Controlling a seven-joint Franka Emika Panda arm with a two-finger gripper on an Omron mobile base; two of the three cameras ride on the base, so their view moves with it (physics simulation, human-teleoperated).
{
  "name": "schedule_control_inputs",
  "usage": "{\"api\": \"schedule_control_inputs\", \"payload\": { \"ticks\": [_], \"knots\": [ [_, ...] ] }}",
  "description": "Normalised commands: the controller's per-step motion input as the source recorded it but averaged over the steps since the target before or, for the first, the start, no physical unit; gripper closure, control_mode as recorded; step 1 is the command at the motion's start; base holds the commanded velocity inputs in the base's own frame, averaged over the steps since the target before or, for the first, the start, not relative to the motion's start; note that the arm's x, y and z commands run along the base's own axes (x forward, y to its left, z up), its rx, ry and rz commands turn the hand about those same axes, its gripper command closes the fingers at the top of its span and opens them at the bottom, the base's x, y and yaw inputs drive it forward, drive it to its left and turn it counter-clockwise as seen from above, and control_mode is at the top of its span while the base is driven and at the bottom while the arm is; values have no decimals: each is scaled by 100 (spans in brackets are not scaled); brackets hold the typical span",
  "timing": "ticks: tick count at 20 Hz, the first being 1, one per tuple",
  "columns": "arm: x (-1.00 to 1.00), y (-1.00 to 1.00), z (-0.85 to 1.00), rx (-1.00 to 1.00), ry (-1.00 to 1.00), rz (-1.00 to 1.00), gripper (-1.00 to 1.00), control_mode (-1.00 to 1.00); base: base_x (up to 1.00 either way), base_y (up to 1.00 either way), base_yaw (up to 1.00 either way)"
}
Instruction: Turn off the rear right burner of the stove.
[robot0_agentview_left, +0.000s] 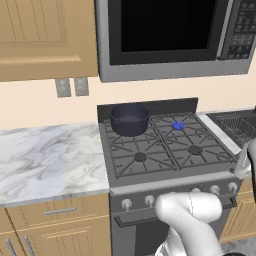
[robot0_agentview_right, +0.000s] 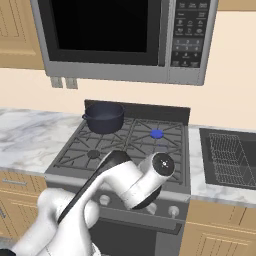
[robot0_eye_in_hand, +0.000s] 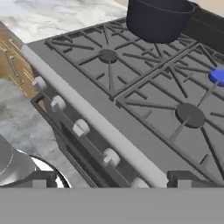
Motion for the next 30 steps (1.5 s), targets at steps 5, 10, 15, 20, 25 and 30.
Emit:
{"api": "schedule_control_inputs", "payload": {
  "ticks": [5,10,15,20,25,30],
  "knots": [
    [-8,-3,-46,-7,-41,18,-100,-100,0,0,0],
    [-15,-28,-43,-4,-31,15,-100,-100,0,0,0],
    [-2,-10,-44,-3,-25,13,-100,-100,0,0,0],
    [0,-21,-35,0,-17,13,-100,-100,0,0,0],
    [4,-40,-35,0,-7,10,-100,-100,0,0,0],
    [8,-50,-38,0,-3,6,-100,-100,0,0,0]
  ]
}}
